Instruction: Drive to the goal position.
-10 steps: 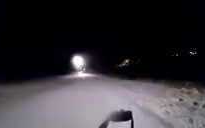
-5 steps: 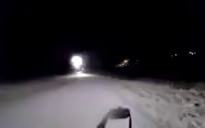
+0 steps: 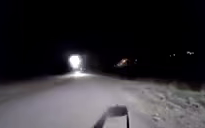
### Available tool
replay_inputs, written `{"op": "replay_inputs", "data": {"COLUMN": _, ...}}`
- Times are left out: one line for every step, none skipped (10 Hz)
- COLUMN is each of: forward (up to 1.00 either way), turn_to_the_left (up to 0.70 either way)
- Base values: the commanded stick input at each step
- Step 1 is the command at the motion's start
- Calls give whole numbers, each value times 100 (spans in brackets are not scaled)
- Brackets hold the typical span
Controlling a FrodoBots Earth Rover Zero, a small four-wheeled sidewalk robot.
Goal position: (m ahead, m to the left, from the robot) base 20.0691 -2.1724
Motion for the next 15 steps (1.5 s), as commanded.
{"op": "replay_inputs", "data": {"forward": 100, "turn_to_the_left": 1}}
{"op": "replay_inputs", "data": {"forward": 100, "turn_to_the_left": 12}}
{"op": "replay_inputs", "data": {"forward": 100, "turn_to_the_left": 17}}
{"op": "replay_inputs", "data": {"forward": 100, "turn_to_the_left": 0}}
{"op": "replay_inputs", "data": {"forward": 100, "turn_to_the_left": 0}}
{"op": "replay_inputs", "data": {"forward": 100, "turn_to_the_left": 0}}
{"op": "replay_inputs", "data": {"forward": 100, "turn_to_the_left": 0}}
{"op": "replay_inputs", "data": {"forward": 100, "turn_to_the_left": 0}}
{"op": "replay_inputs", "data": {"forward": 100, "turn_to_the_left": 0}}
{"op": "replay_inputs", "data": {"forward": 100, "turn_to_the_left": 0}}
{"op": "replay_inputs", "data": {"forward": 100, "turn_to_the_left": 0}}
{"op": "replay_inputs", "data": {"forward": 100, "turn_to_the_left": 21}}
{"op": "replay_inputs", "data": {"forward": 100, "turn_to_the_left": 40}}
{"op": "replay_inputs", "data": {"forward": 100, "turn_to_the_left": 23}}
{"op": "replay_inputs", "data": {"forward": 100, "turn_to_the_left": 0}}
